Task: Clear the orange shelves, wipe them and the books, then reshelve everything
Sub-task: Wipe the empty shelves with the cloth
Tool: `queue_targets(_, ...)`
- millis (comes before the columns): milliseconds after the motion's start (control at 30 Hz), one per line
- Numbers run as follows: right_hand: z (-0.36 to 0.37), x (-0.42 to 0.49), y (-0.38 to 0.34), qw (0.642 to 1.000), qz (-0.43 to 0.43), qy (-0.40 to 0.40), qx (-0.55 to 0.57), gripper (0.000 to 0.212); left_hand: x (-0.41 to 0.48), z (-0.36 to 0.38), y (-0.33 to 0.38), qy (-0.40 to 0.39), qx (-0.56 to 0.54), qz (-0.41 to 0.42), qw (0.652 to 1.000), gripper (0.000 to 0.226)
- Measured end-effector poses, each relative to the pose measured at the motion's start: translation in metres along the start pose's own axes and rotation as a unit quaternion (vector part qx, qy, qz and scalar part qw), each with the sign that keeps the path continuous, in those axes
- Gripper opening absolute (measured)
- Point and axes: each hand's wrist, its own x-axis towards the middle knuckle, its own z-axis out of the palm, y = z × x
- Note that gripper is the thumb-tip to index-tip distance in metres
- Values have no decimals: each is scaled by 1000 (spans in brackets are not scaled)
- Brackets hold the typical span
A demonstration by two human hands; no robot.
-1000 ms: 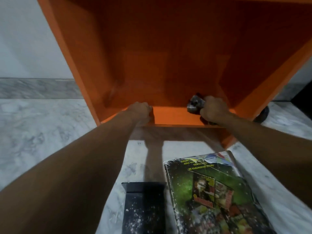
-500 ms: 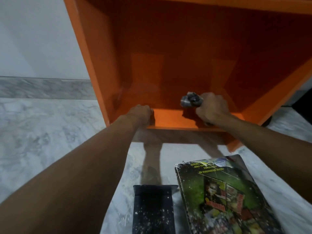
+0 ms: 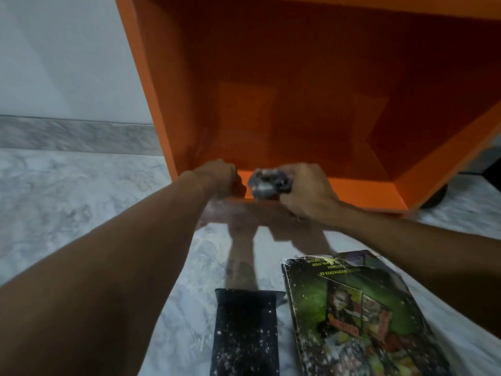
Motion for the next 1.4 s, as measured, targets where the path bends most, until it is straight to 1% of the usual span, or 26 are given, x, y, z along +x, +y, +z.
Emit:
queue_targets(33, -6, 12, 4, 999, 18, 46, -14, 41, -4, -3, -1, -4, 16, 0, 1000, 34)
queue_targets(100, -7, 39, 17, 994, 46, 70, -70, 32, -15, -11, -4, -19, 48, -19, 998, 38)
queue_targets(200, 18, 57, 33, 979, 171, -35, -109, 39, -36, -23, -6, -43, 140, -52, 988, 44)
queue_targets(233, 31, 55, 31, 971, 182, -63, -142, 43, -41, -24, -8, -53, 174, -55, 982, 42)
queue_targets(267, 42, 51, 25, 967, 160, -79, -181, 47, -47, -26, -10, -59, 215, -51, 973, 36)
queue_targets(333, 62, 42, 10, 975, 39, -66, -209, 50, -56, -25, -15, -51, 294, -43, 953, 26)
queue_targets(400, 71, 25, -10, 979, -108, -73, -158, 55, -61, -24, -18, -26, 349, -47, 936, 27)
queue_targets(433, 72, 16, -19, 970, -181, -95, -132, 56, -61, -24, -20, -14, 366, -54, 929, 29)
queue_targets(467, 71, 7, -26, 957, -240, -119, -110, 56, -63, -26, -21, -4, 380, -62, 923, 31)
queue_targets(500, 65, 1, -33, 950, -267, -145, -78, 55, -64, -28, -23, 5, 395, -67, 916, 32)
queue_targets(533, 56, -2, -42, 955, -252, -155, -33, 55, -66, -29, -26, 15, 410, -72, 909, 32)
queue_targets(567, 47, -2, -48, 966, -208, -153, 15, 54, -68, -29, -29, 26, 421, -78, 903, 32)
queue_targets(600, 38, 3, -54, 976, -160, -135, 55, 51, -70, -30, -31, 35, 431, -81, 898, 32)
queue_targets(633, 29, 11, -59, 986, -121, -90, 77, 46, -72, -29, -35, 43, 437, -81, 895, 32)
queue_targets(700, 17, 37, -56, 997, -68, 1, 35, 41, -75, -30, -39, 55, 446, -78, 890, 35)
queue_targets(733, 16, 51, -50, 999, -43, 10, 4, 41, -76, -31, -41, 59, 451, -74, 887, 37)
queue_targets(767, 21, 65, -44, 1000, -15, -10, -19, 40, -75, -31, -42, 63, 453, -70, 887, 39)
queue_targets(833, 37, 82, -34, 993, 26, -103, -48, 38, -71, -30, -43, 66, 441, -68, 892, 39)
queue_targets(867, 49, 85, -31, 988, 34, -139, -60, 41, -69, -30, -42, 64, 430, -71, 898, 40)
queue_targets(933, 67, 88, -32, 982, 50, -169, -67, 53, -67, -29, -42, 58, 416, -74, 905, 43)
queue_targets(1033, 81, 89, -52, 981, 26, -179, -63, 50, -68, -27, -46, 65, 405, -59, 910, 40)
queue_targets(1167, 95, 71, -71, 980, -68, -164, -85, 31, -66, -25, -50, 90, 402, -47, 910, 36)
queue_targets(1233, 94, 55, -69, 976, -151, -137, -81, 14, -66, -25, -51, 93, 404, -46, 909, 40)
queue_targets(1267, 89, 45, -69, 969, -190, -151, -57, 11, -66, -25, -51, 94, 404, -46, 909, 42)
queue_targets(1333, 77, 31, -66, 953, -224, -206, 3, 20, -67, -26, -50, 91, 408, -45, 907, 42)
queue_targets(1400, 69, 21, -64, 947, -215, -237, 35, 30, -67, -25, -49, 89, 412, -49, 906, 44)
